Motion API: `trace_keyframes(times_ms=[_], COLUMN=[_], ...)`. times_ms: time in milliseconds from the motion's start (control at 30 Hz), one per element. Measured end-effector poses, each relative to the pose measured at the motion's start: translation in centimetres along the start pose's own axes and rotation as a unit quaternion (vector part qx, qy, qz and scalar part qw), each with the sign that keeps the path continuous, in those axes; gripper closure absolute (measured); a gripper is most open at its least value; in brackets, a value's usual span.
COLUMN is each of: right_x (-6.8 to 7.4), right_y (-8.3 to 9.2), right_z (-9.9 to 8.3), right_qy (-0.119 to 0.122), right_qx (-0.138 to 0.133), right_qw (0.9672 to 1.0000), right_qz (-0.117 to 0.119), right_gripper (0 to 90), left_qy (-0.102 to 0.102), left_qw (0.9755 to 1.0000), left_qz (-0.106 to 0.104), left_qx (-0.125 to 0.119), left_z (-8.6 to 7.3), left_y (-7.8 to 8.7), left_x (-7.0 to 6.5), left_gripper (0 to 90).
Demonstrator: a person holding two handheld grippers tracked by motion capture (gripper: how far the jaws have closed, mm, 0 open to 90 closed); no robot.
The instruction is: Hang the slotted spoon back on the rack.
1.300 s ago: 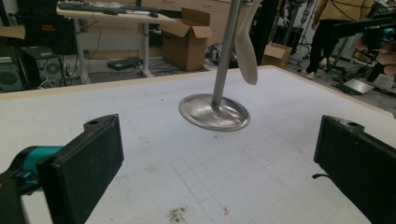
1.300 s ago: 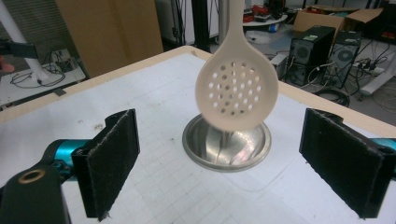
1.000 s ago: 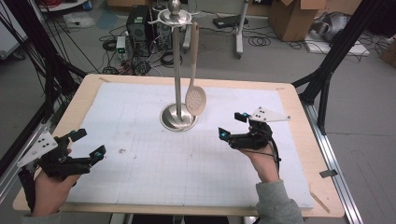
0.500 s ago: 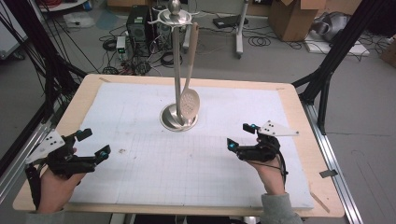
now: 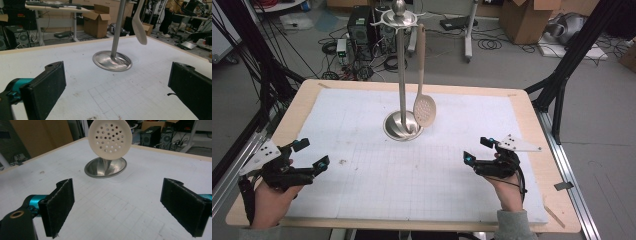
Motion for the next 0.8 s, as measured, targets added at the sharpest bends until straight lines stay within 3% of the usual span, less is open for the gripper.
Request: trace_keyframes(times_ms=[233,567,800], right_x=[-1.7,-3.4,-4.7], right_y=[1.3,3.3,4.7], right_z=[-0.9,-2.0,-3.0], right_qy=[-0.009,-0.039,-0.046], right_qx=[-0.013,-0.04,-0.047], right_qw=[0.9987,0.9944,0.9915], right_qz=[-0.049,-0.09,-0.112], right_gripper=[11.0,10.9,10.9], left_qy=[0.002,0.006,0.012], left_qw=[0.9999,0.9993,0.9982], left_qz=[0.012,0.037,0.058], left_qx=[0.003,0.008,0.008], left_z=[-0.3,-1.2,-1.8], left_y=[0.3,0.5,1.0], left_x=[0.6,1.9,3.1], left_gripper=[1.9,1.9,1.9])
Point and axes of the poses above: each handheld gripper's, and its own axes: y roughly backward along the jaws, z roughly out of its top, x roughly to its left, the point moved 6 cm from there along -y, roughly forward along the jaws, and after that the axes turned 1 degree about z, right-handed, at the moved point
